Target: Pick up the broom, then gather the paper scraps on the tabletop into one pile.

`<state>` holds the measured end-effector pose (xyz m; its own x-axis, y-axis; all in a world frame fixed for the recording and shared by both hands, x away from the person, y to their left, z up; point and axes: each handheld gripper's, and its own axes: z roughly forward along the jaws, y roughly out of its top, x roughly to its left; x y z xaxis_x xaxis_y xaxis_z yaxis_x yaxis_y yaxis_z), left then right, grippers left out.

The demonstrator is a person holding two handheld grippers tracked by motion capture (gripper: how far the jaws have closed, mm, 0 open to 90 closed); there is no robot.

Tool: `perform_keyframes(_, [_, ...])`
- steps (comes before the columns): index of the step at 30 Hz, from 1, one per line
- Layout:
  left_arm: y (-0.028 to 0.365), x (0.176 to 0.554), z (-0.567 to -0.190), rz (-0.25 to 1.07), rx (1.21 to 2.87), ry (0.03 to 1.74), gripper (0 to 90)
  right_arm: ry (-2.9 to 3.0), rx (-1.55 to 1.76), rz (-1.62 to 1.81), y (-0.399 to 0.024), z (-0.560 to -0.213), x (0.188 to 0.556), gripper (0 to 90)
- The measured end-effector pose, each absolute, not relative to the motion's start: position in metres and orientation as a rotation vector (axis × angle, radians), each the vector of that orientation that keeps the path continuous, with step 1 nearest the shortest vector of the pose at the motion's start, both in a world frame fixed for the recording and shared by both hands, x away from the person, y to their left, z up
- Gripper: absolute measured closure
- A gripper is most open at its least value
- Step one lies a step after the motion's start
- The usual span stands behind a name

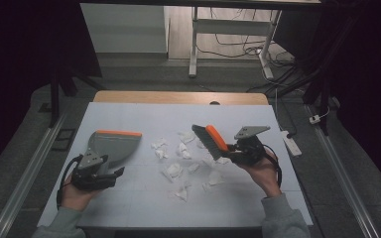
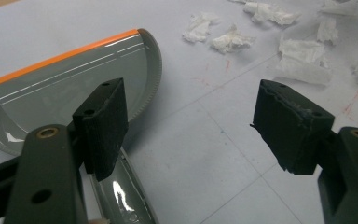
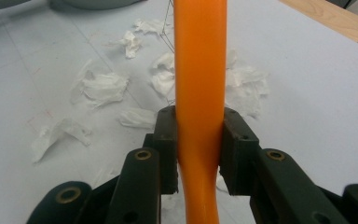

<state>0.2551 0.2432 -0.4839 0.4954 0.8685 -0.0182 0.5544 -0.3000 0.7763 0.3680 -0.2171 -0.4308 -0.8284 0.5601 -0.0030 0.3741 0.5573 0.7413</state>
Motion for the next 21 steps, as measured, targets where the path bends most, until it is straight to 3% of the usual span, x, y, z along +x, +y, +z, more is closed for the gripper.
perform_keyframes(14, [0.240,0.258,-0.486,0.528,2.010,1.126,26.6,2.512,0.828,1.107,-0.227,-0.422,0.374,70.8])
perform_keyframes(21, [0.243,0.259,-0.490,0.502,2.004,1.115,26.6,2.510,0.944,0.972,-0.236,-0.408,0.405,70.8])
